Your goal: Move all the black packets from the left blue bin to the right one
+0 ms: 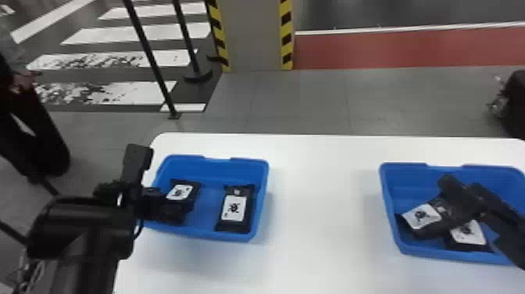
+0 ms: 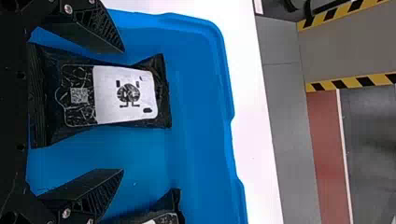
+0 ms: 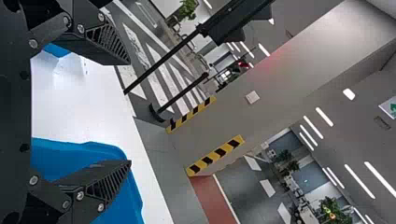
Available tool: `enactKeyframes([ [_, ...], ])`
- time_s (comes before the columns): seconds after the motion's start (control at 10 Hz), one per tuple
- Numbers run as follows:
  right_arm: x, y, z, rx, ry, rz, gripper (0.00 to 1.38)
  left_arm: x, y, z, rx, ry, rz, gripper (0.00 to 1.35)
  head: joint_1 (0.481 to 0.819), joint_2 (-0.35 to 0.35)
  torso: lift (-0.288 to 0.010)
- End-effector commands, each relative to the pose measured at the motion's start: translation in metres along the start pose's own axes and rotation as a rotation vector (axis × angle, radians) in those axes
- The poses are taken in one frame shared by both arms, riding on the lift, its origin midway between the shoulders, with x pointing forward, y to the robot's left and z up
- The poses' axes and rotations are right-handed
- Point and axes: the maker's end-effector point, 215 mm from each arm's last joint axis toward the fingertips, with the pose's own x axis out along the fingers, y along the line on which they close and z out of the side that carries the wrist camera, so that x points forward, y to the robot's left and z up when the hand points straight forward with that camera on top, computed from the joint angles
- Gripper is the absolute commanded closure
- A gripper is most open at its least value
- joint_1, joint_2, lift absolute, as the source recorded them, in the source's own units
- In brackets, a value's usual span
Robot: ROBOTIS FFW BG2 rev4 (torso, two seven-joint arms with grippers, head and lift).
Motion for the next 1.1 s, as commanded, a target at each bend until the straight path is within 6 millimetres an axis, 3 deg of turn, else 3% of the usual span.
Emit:
enactKeyframes([
  [0.0, -0.001, 0.0, -0.003, 0.009, 0.007, 0.002, 0.3, 0.01, 0.0, -0.008, -0.007, 0.025, -0.007, 0.12, 0.695, 0.183, -0.11],
  [0.3, -0.001, 0.0, -0.009, 0.022, 0.021, 0.006, 0.3, 0.014, 0.006, -0.022, -0.011, 0.073, 0.03, 0.19, 0.695, 0.195, -0.11],
  [0.4, -0.002, -0.001, -0.013, 0.036, 0.023, 0.007, 0.3, 0.014, 0.005, -0.031, -0.029, 0.118, 0.043, 0.47, 0.695, 0.2, -0.11],
  [0.5, -0.003, 0.0, -0.013, 0.041, 0.023, 0.011, 0.3, 0.013, 0.006, -0.036, -0.03, 0.15, 0.062, 0.67, 0.695, 0.202, -0.11],
  [0.7, -0.003, 0.001, -0.015, 0.049, 0.027, 0.014, 0.3, 0.011, 0.012, -0.04, -0.038, 0.168, 0.085, 0.61, 0.695, 0.211, -0.11],
  [0.9, -0.004, 0.001, -0.019, 0.057, 0.035, 0.015, 0.3, 0.012, 0.009, -0.027, -0.002, 0.147, 0.085, 1.11, 0.695, 0.218, -0.11],
  [1.0, -0.004, 0.001, -0.021, 0.062, 0.038, 0.016, 0.3, 0.013, 0.004, -0.015, 0.022, 0.121, 0.08, 1.12, 0.695, 0.216, -0.11],
])
